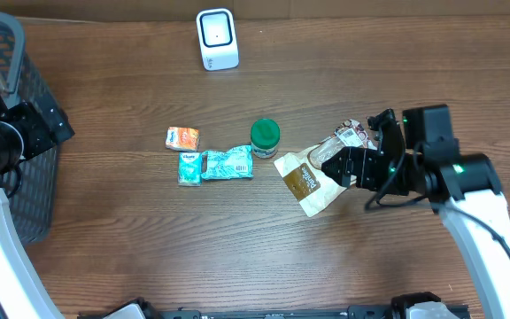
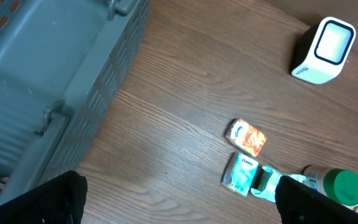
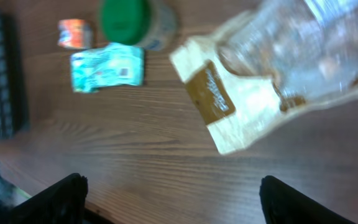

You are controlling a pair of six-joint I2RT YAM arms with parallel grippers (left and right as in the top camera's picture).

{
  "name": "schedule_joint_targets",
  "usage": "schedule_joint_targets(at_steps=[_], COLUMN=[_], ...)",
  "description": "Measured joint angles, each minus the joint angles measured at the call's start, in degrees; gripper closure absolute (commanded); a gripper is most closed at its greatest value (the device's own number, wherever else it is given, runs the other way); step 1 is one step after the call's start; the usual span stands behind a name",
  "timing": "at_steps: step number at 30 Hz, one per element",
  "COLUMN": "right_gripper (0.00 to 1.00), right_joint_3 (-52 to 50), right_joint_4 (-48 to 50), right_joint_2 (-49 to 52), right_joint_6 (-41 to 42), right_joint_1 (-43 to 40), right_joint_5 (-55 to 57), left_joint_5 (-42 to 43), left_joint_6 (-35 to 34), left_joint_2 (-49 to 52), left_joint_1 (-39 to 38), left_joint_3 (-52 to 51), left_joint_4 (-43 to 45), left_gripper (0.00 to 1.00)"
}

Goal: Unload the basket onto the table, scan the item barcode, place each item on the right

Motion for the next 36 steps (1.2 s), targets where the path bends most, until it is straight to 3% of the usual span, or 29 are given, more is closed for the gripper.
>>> schedule_joint_targets(at_steps=[8, 16, 25, 36], right_gripper=[0.15, 0.17, 0.04, 0.03], right_joint_3=[-7.2, -19.7, -27.0, -27.1], right_joint_4=[8.3, 21.8, 41.7, 62.1], right_joint_2=[3.0, 3.7, 10.9, 20.2], right_joint_6=[13.9, 19.7, 20.7, 12.1], right_joint_1=[-4.0, -11.5, -12.7, -12.8], right_joint_5=[5.6, 5.1, 3.0, -4.0], left_joint_5=[0.0, 0.0, 0.0, 0.0], left_joint_6=[0.0, 0.0, 0.0, 0.0], left_joint_2=[0.0, 0.0, 0.0, 0.0], left_joint_1=[0.0, 0.0, 0.0, 0.0], left_joint_3=[0.0, 0.0, 0.0, 0.0], left_joint_4=[0.0, 0.0, 0.0, 0.0], left_gripper=[0.01, 0.01, 0.01, 0.01])
